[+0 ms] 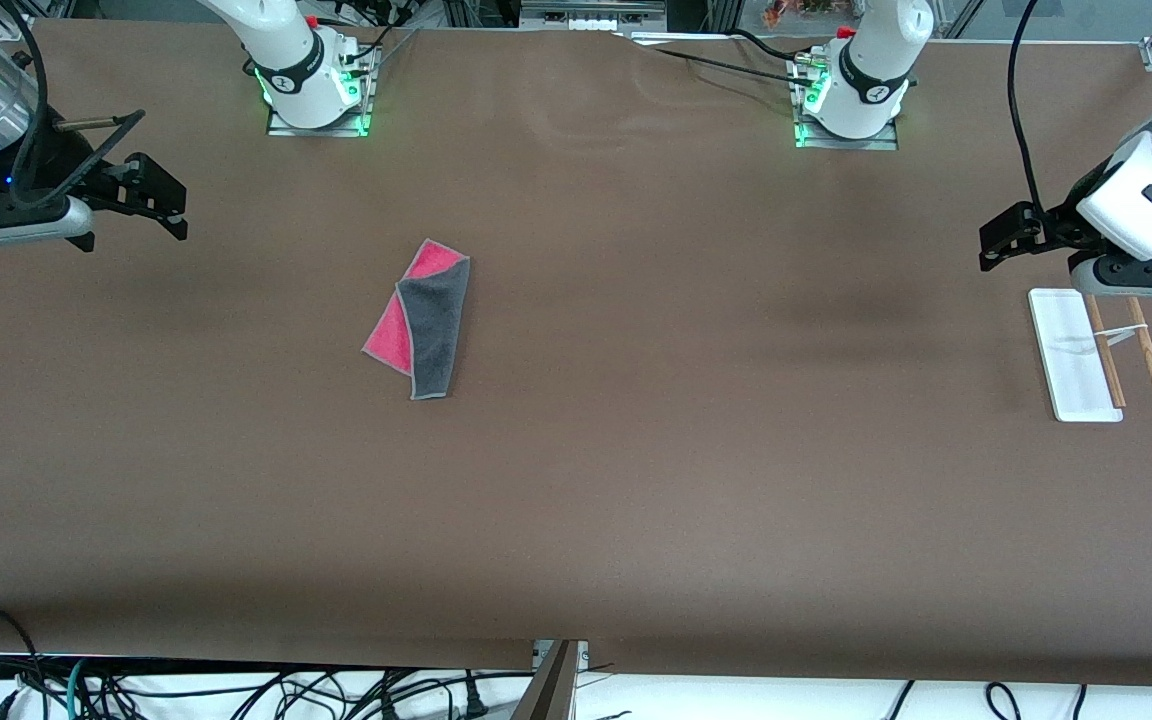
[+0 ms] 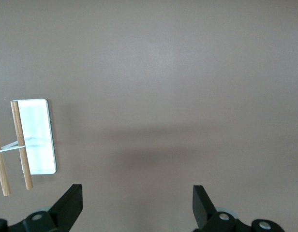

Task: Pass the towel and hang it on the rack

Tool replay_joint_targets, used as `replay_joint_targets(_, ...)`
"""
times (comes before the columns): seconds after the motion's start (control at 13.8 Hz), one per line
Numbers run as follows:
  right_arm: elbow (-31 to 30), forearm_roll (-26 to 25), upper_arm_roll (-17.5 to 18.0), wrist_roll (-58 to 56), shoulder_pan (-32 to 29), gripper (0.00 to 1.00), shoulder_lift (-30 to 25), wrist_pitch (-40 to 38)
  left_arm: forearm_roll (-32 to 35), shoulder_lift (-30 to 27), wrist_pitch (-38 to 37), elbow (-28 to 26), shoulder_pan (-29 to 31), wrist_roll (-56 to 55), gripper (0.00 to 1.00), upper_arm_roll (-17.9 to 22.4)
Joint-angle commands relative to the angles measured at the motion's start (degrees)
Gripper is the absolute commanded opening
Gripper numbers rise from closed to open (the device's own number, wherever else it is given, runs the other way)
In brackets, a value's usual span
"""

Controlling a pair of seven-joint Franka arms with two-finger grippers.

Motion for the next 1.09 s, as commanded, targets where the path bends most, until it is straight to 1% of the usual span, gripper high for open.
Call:
replay_joint_targets(0.0, 0.1, -0.3, 0.2, -0.1, -0.1, 1.0, -0.4, -2.8, 1.1, 0.1, 0.2, 0.3, 0.1, -0.2, 1.0, -0.3)
replay_joint_targets(0.22, 1.4, -0.5, 0.2, -0.8, -0.1, 1.0, 0.2, -3.2, 1.2, 0.1, 0.0, 0.3, 0.2, -0.1, 1.0, -0.2)
replay_joint_targets(0.65, 0.9, 0.0, 0.3, -0.2, -0.1, 1.0, 0.4, -4.3, 1.1, 0.1, 0.1, 0.3, 0.2, -0.1, 1.0, -0.2)
replay_joint_targets(0.87, 0.9, -0.4, 0.4, -0.2, 0.0, 1.0, 1.9, -4.4, 1.1, 0.1, 0.1, 0.3, 0.2, -0.1, 1.0, -0.2)
replay_joint_targets(1.02, -0.3, 0.2, 0.7, 0.6, 0.2, 1.0, 2.4, -5.0, 1.1, 0.1, 0.1, 0.3, 0.2, -0.1, 1.0, -0.2)
